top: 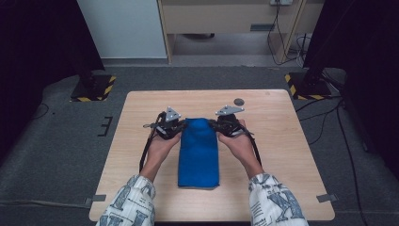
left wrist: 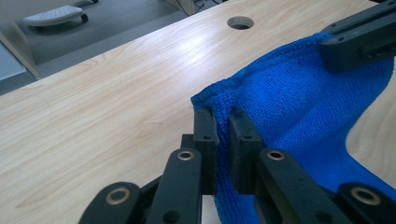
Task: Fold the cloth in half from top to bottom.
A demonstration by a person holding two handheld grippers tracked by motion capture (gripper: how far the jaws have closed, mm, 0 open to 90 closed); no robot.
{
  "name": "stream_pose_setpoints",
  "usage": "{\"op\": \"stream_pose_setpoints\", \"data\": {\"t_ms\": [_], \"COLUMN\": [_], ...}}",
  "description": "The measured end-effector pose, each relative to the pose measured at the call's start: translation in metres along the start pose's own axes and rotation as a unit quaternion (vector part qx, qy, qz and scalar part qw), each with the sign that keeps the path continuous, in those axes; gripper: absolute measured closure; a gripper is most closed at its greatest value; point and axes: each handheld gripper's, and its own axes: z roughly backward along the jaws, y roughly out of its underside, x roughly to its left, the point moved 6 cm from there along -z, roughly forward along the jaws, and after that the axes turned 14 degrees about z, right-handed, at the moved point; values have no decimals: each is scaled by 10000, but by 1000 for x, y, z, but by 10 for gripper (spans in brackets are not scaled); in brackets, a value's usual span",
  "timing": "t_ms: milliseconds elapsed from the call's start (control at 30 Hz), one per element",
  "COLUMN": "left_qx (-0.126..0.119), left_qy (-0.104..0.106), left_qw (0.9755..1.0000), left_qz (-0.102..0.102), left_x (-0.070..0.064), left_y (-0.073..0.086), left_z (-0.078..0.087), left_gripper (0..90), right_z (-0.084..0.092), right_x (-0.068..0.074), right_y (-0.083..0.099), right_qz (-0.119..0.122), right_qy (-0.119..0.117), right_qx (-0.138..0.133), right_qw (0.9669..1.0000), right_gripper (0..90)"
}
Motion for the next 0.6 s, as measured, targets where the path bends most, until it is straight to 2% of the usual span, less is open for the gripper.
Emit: {"op": "stream_pose_setpoints", "data": {"t_ms": [300,467,600], "left_qx": [23,39,97], "left_qy": [135,250,287], "left_qw": [9997,9996,9994], "left_qz": [-180,-113,-143], "left_x": [-12,-16,-19], "left_y": [10,19,27], "left_z": [16,20,21], "left_gripper": [816,818,818], "right_z": [18,26,31], "right_x": [22,32,38], "right_y": [4,13,21], "right_qz": [102,109,108], "right_qy": [-77,-115,-100], "right_qx": [-145,-188,-186], "right_qw": [9998,9997,9997], "right_gripper": [855,855,854]}}
